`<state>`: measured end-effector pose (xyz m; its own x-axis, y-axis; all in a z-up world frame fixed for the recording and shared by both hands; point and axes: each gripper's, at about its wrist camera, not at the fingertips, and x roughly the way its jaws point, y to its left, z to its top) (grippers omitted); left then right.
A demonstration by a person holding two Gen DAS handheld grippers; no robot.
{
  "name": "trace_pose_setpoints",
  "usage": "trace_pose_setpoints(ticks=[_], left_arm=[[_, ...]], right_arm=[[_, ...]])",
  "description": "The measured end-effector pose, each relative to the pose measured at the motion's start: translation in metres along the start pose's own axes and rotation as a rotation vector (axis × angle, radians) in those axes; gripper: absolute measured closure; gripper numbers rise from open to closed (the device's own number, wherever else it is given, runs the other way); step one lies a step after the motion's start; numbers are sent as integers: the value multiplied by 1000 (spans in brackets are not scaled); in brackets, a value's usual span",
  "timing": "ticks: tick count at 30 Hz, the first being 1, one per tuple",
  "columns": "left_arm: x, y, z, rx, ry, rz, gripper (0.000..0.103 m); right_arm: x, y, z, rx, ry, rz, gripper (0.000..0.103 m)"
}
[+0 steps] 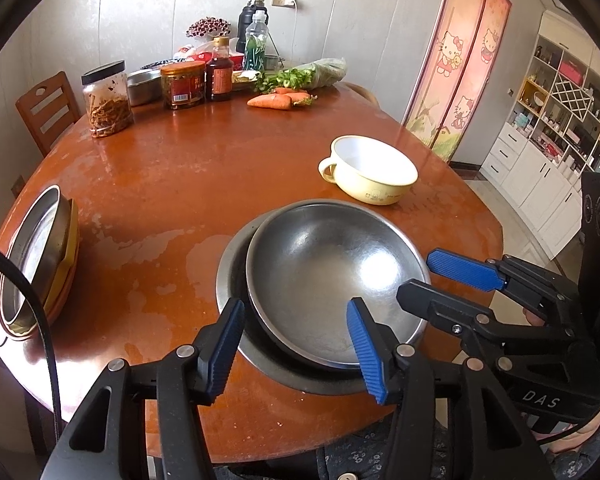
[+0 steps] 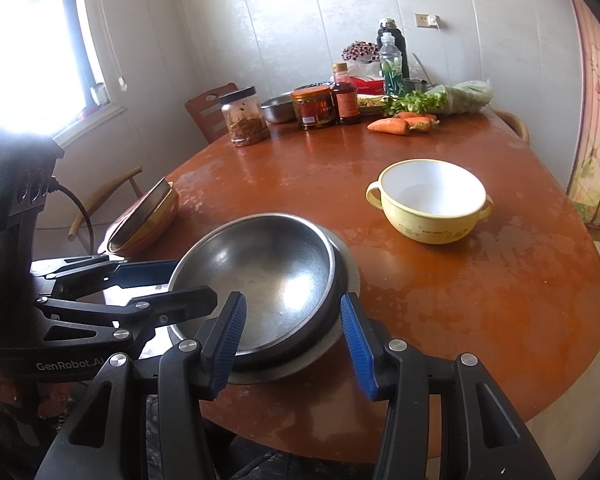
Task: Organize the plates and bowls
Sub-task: 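Open the left tool to release the deep steel bowl in the basin, then reach the right tool to the cream-yellow two-handled bowl and grasp its rim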
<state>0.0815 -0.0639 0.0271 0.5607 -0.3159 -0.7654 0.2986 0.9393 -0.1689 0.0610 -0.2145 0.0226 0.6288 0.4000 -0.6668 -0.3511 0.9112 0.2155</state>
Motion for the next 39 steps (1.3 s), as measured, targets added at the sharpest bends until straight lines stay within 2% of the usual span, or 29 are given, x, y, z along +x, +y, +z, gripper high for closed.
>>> trace_pose_setpoints(ticks=[13, 28, 39], left_arm=[[-8, 12, 0, -20, -33, 6, 48], [-7, 17, 4, -24, -33, 2, 47], [2, 17, 24, -8, -29, 20, 47]], right_arm=[[0, 7, 5, -8, -7, -9, 46], [4, 2, 13, 10, -24, -8, 43], [12, -12, 21, 31, -29, -13, 42]])
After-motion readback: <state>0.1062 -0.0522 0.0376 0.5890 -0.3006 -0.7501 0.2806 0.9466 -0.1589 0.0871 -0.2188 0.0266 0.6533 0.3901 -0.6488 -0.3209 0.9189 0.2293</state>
